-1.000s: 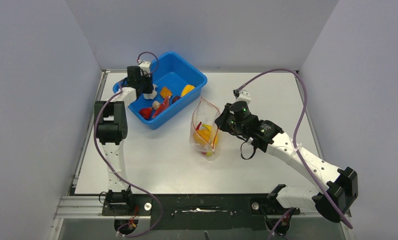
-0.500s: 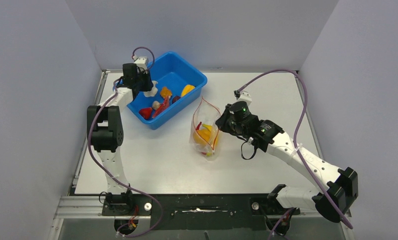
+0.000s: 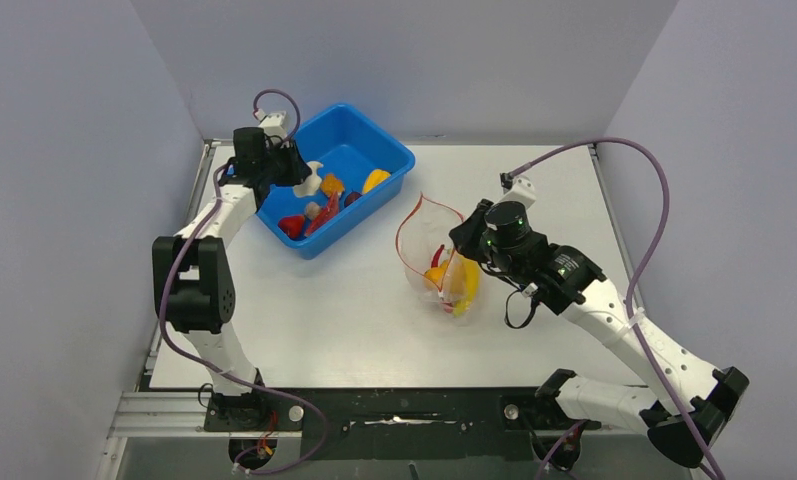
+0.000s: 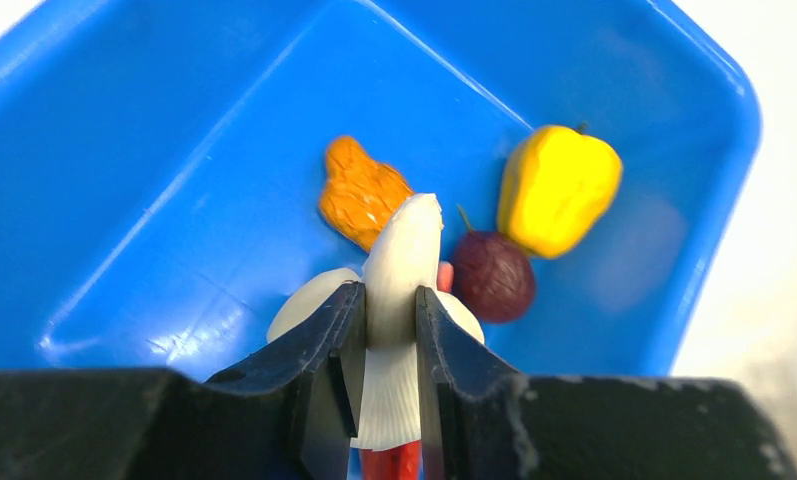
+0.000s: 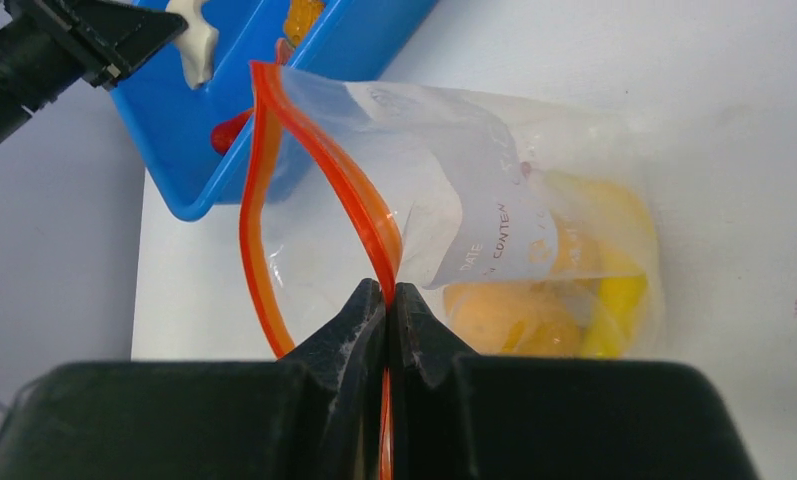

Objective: Place the food in the zip-top bag and seal the zipper
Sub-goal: Place the fake vegetable in the zipper food storage bag.

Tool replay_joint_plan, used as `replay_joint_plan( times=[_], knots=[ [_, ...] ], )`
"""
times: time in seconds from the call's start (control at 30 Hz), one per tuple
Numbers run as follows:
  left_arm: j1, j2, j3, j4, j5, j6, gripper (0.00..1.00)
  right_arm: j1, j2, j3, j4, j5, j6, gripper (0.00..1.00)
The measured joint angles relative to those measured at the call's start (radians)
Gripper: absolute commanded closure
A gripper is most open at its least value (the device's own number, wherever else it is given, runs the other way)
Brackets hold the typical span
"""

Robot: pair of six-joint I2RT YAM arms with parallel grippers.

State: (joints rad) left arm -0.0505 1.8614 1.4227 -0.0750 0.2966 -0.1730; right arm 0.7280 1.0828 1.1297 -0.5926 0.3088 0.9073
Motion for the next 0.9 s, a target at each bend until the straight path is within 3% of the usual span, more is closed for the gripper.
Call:
replay_joint_plan(
  times=[0.27,0.53,0.9],
  knots=[
    [-0.003,-0.145,-0.132,-0.006,0.079,-0.075,0.85,0.013,-0.004,-0.072,0.041,0.012,0.040,1.00],
    [-0.025,-0.314,-0.247,-0.003,0.192,-0.164,0.85,0.015,0.095,-0.100,0.132,-0.015,0.042,1.00],
    [-0.185,-0.559,-0.378,0.006,0.259,-0.294,0.85,0.013,0.181,-0.100,0.248,-0.100,0.040,1.00]
  ],
)
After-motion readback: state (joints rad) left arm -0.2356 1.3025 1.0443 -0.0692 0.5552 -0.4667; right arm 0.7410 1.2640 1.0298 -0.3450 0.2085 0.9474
